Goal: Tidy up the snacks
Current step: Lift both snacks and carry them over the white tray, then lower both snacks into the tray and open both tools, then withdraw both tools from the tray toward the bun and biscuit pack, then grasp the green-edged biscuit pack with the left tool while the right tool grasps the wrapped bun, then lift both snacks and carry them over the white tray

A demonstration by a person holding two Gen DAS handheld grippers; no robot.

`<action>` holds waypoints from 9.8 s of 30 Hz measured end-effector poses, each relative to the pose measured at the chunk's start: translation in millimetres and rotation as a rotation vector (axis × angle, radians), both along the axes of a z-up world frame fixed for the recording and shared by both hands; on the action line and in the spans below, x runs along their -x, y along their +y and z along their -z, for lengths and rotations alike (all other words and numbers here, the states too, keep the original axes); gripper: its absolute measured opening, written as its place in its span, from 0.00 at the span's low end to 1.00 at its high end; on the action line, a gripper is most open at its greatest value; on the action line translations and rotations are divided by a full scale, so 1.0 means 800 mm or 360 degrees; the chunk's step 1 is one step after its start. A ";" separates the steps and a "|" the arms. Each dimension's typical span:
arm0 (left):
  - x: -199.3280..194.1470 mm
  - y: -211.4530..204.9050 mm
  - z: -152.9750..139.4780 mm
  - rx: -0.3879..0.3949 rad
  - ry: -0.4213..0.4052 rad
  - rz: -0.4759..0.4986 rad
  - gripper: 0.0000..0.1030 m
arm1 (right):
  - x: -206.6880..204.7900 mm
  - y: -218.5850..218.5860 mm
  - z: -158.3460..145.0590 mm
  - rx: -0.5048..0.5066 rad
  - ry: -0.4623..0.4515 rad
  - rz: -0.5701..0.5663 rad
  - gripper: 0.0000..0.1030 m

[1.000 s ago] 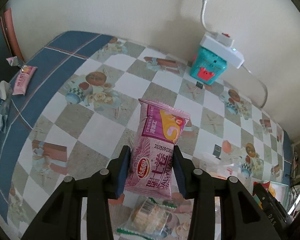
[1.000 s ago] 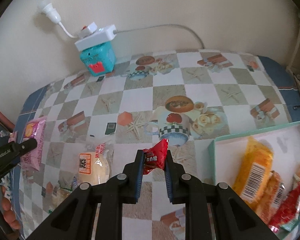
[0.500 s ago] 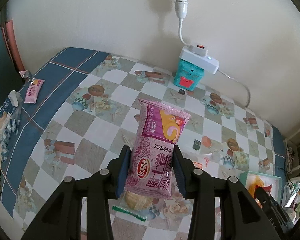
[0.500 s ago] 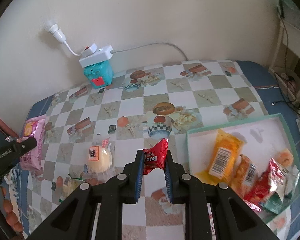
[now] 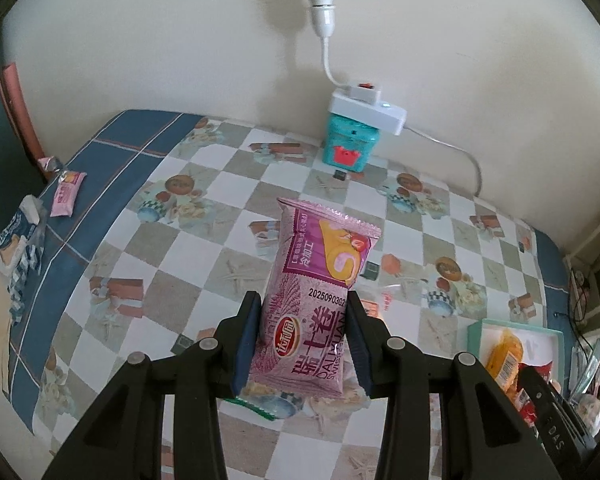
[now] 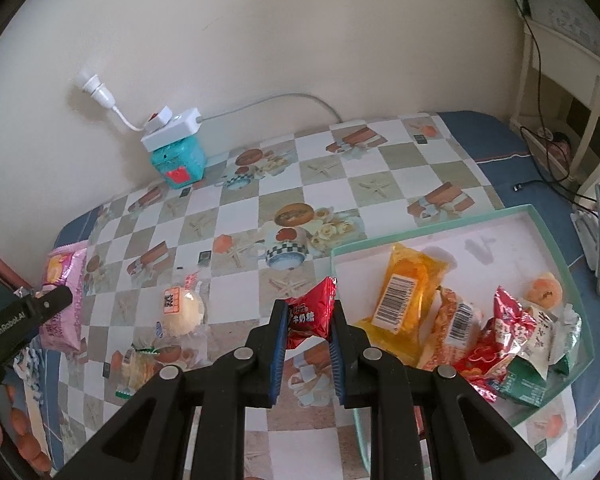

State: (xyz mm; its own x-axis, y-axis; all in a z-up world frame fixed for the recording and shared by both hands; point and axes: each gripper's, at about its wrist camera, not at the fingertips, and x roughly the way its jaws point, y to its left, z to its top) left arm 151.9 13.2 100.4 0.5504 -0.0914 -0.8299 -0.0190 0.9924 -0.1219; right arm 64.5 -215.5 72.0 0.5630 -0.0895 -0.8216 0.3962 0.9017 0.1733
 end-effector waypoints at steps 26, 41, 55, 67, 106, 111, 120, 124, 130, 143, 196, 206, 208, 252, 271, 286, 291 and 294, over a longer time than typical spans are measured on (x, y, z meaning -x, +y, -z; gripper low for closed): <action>0.069 -0.282 0.004 -0.0067 -0.0041 0.0807 0.42 | 0.082 -0.194 0.018 -0.0086 0.0003 0.0576 0.20; 0.087 -0.340 0.048 -0.0168 0.0074 0.0950 0.42 | 0.093 -0.232 0.048 -0.0111 0.0097 0.0689 0.21; 0.085 -0.351 0.076 -0.0207 0.0165 0.0965 0.42 | 0.089 -0.240 0.074 -0.0175 0.0148 0.0712 0.21; 0.085 -0.355 0.082 -0.0208 0.0195 0.0964 0.44 | 0.083 -0.240 0.081 -0.0177 0.0218 0.0706 0.23; -0.001 -0.164 0.075 -0.0135 0.0186 0.0161 0.97 | 0.064 -0.172 0.042 0.0111 0.0281 0.0526 1.00; -0.007 -0.118 0.073 -0.0137 0.0181 0.0038 1.00 | 0.054 -0.137 0.038 0.0161 0.0282 0.0433 1.00; -0.008 -0.039 0.064 -0.0099 0.0193 -0.0106 1.00 | 0.035 -0.073 0.033 0.0204 0.0272 0.0274 1.00; -0.005 0.000 0.061 -0.0084 0.0191 -0.0185 1.00 | 0.026 -0.046 0.029 0.0212 0.0253 0.0210 1.00; 0.002 0.056 0.063 -0.0049 0.0211 -0.0298 1.00 | 0.009 -0.004 0.026 0.0212 0.0238 0.0102 1.00; 0.019 0.139 0.078 0.0041 0.0254 -0.0489 1.00 | -0.021 0.079 0.035 0.0144 0.0236 -0.0088 1.00; -0.026 0.014 0.196 -0.0121 0.0616 -0.0097 0.84 | -0.053 0.076 0.128 0.0096 0.0502 -0.0098 1.00; -0.034 0.014 0.187 -0.0116 0.0568 -0.0117 0.52 | -0.056 0.079 0.125 0.0129 0.0488 -0.0106 1.00; -0.033 0.022 0.185 -0.0110 0.0560 -0.0123 0.51 | -0.057 0.080 0.125 0.0137 0.0488 -0.0109 1.00; -0.053 0.119 0.158 0.0126 0.0398 -0.0442 0.50 | -0.141 0.167 0.134 0.0150 0.0152 -0.0381 0.92; -0.053 0.116 0.152 0.0094 0.0393 -0.0436 0.50 | -0.140 0.176 0.131 0.0098 0.0143 -0.0453 0.57; -0.022 0.104 0.092 0.0060 0.0247 -0.0389 0.50 | -0.099 0.145 0.063 0.0112 0.0053 -0.0382 0.56; -0.004 0.080 0.067 0.0010 0.0167 -0.0313 0.50 | -0.069 0.129 0.039 0.0107 0.0026 -0.0311 0.56; 0.008 0.060 0.062 0.0005 0.0156 -0.0236 0.50 | -0.050 0.123 0.033 0.0108 0.0024 -0.0284 0.56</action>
